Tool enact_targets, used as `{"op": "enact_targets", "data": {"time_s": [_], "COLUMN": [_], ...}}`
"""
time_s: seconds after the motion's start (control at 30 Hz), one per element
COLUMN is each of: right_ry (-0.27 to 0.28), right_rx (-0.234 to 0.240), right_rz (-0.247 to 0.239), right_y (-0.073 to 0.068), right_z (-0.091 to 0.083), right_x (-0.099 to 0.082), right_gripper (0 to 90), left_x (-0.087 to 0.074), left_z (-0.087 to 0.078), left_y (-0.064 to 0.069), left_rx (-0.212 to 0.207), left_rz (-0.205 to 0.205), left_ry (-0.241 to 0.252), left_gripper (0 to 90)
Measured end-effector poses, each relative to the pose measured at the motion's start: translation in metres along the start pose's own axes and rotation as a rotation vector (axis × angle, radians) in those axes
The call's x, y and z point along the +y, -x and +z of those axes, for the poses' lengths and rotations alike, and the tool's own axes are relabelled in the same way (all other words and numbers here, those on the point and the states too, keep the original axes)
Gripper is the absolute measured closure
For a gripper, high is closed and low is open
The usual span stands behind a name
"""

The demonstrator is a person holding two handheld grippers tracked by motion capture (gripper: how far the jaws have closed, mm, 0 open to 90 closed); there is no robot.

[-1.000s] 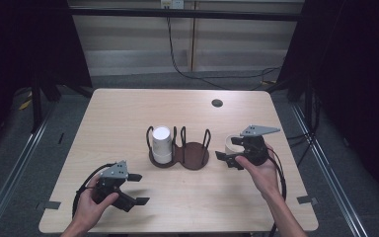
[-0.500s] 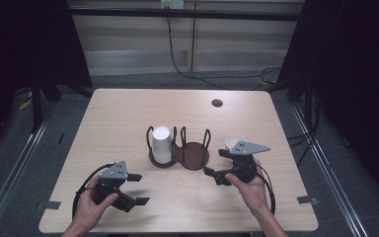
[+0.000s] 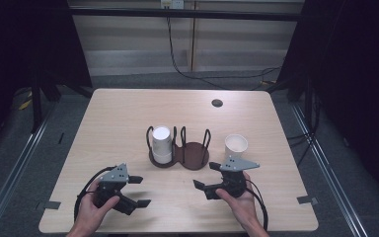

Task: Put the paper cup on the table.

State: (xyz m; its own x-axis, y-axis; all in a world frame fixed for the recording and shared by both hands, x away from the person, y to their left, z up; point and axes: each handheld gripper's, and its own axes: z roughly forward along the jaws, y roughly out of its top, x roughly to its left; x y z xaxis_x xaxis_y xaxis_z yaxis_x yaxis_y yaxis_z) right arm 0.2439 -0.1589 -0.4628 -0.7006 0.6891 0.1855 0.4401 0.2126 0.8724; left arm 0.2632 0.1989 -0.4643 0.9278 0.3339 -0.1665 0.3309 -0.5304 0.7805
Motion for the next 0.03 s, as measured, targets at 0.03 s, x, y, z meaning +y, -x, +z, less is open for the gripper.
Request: {"op": "enact_targets", "data": {"time_s": [0.03], "right_ry": [-0.006], "right_rx": [0.0], "right_rz": [-0.002], "right_y": [0.0], "right_z": [0.0013], "right_x": [-0.0011], "right_gripper": [13.8], "left_x": [-0.0004], "left_z": [0.0001], "left_y": [-0.0002], "left_rx": [-0.001], "left_rz": [-0.008], "left_ry": [0.009], "left_gripper": [16.2]}}
